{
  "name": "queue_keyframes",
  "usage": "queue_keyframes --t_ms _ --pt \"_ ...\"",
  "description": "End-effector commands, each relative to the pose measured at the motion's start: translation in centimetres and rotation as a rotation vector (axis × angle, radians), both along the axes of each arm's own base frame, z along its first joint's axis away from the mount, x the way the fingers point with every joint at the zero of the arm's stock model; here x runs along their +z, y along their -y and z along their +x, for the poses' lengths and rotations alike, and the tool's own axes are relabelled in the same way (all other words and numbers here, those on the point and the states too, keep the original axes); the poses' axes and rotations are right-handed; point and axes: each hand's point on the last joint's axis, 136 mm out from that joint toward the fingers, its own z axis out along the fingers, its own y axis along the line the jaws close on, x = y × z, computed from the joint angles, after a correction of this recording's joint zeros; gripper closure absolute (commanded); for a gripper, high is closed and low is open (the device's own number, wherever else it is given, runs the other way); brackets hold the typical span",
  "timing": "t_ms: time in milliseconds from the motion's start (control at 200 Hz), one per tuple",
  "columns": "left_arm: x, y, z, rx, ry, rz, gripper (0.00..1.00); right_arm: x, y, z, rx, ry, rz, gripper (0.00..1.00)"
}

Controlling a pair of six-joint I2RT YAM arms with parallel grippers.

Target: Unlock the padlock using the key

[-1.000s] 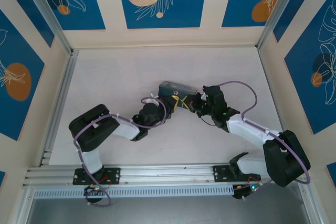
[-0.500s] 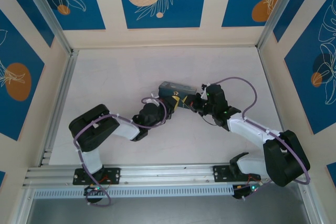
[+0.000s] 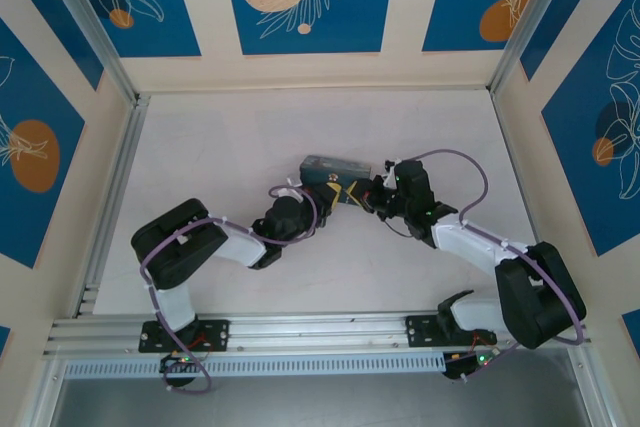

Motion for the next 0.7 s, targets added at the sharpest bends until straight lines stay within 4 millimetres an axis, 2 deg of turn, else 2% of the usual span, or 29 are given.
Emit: queue_keyframes --t_ms 0,235,450,695 --pt "2.2 3.7 -4.1 -0.221 0.045 -0.067 1.00 3.6 -1.1 1.4 -0.027 0.066 0.156 1.00" --pt "1.9 3.4 -4.3 -0.221 0.041 -0.060 1.00 4.2 0.0 1.8 0.001 0.094 0.088 1.00" --pt "1.5 3.1 -4.4 -0.216 0.037 -0.048 1.00 3.8 0.7 1.5 0.085 0.148 -0.027 1.00" --pt "1.5 3.2 -4.4 -0.220 0.041 -0.044 1.00 3.9 0.5 1.2 0.160 0.188 -0.098 1.00"
